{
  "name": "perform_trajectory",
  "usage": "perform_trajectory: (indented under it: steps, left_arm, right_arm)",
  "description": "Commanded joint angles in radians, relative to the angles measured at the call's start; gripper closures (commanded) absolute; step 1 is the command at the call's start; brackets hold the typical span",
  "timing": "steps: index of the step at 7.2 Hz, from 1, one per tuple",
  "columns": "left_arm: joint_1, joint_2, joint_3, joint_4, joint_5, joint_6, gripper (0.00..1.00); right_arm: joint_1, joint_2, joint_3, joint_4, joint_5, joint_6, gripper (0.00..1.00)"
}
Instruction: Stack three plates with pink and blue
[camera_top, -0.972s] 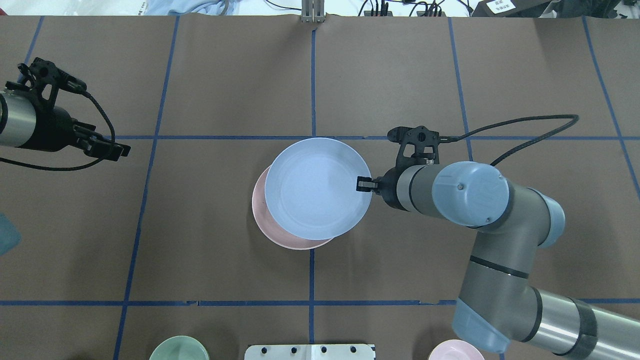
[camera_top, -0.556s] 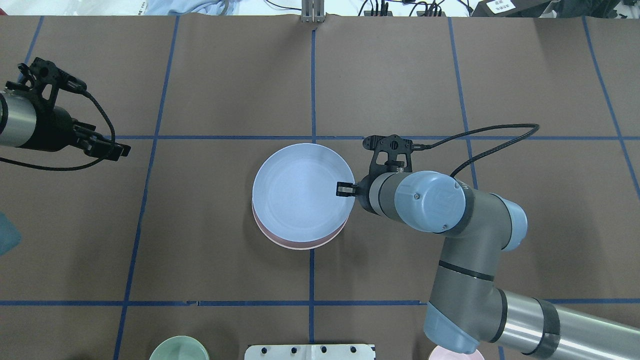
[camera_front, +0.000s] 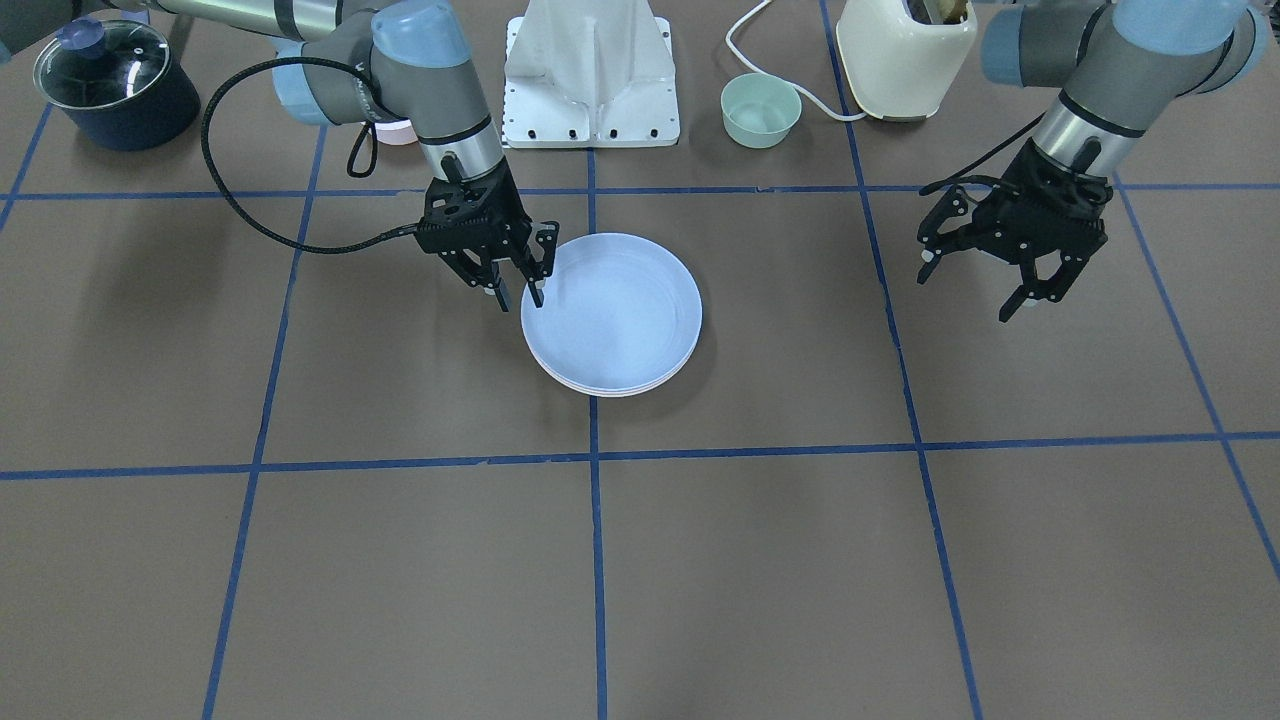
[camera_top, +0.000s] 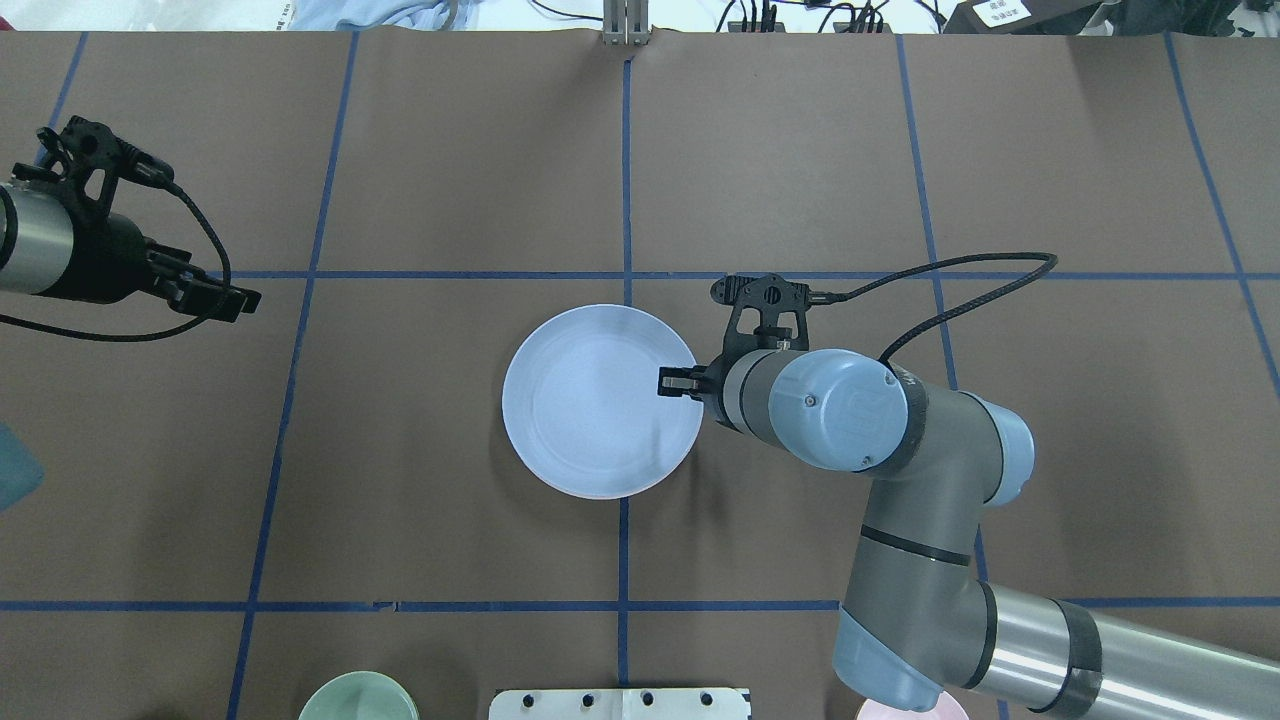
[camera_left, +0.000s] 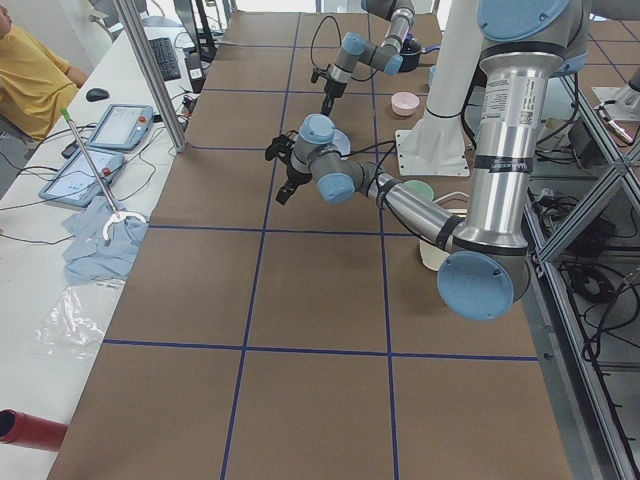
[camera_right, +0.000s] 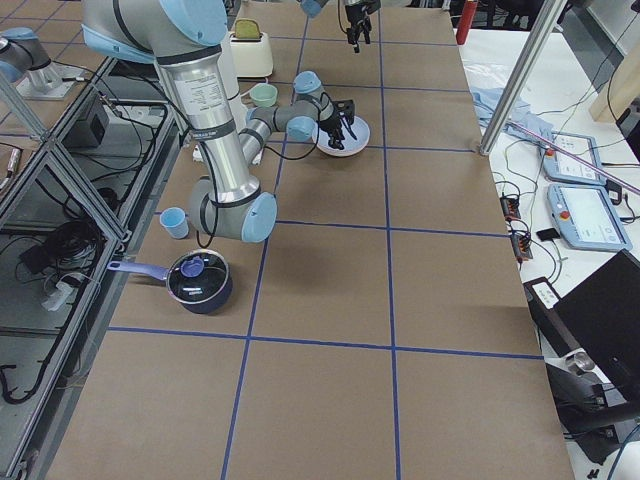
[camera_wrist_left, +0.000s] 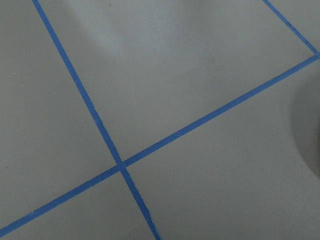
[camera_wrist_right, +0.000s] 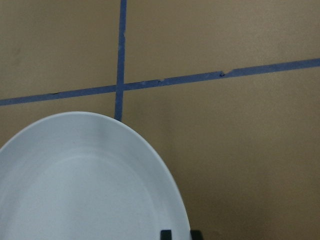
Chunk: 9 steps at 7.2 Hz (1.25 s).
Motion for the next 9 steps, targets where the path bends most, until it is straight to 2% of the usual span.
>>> perform_trajectory:
  steps: [1, 2, 3, 4, 6, 7, 8, 9]
  left_arm:
    - [0.0, 0.003, 0.001, 0.0, -0.001, 0.002, 0.0]
    - [0.0, 0.006, 0.001, 0.0, -0.003, 0.005, 0.0]
    - [-0.001, 0.007, 0.004, 0.0, -0.003, 0.017, 0.0]
    - [-0.009, 0.007, 0.006, 0.002, 0.006, 0.017, 0.0]
    - [-0.03, 0.029, 0.017, 0.003, 0.006, 0.028, 0.0]
    - [-0.046, 0.03, 0.02, 0.006, 0.008, 0.116, 0.0]
    - [-0.069, 0.038, 0.033, 0.012, 0.003, 0.18, 0.0]
    - [-0.08, 0.056, 0.04, 0.015, -0.003, 0.184, 0.0]
  right_arm:
    - [0.051, 0.001, 0.071, -0.171, 0.071, -0.042, 0.0]
    - [0.153, 0.001, 0.105, -0.242, 0.201, -0.192, 0.0]
    - [0.297, -0.017, 0.096, -0.269, 0.38, -0.362, 0.0]
    - [0.415, -0.062, 0.096, -0.304, 0.473, -0.564, 0.0]
    - [0.595, -0.216, 0.089, -0.307, 0.548, -0.969, 0.0]
    - [0.714, -0.307, 0.084, -0.304, 0.663, -1.149, 0.0]
    - [0.833, -0.414, 0.084, -0.298, 0.721, -1.292, 0.0]
    - [0.929, -0.512, 0.082, -0.295, 0.711, -1.412, 0.0]
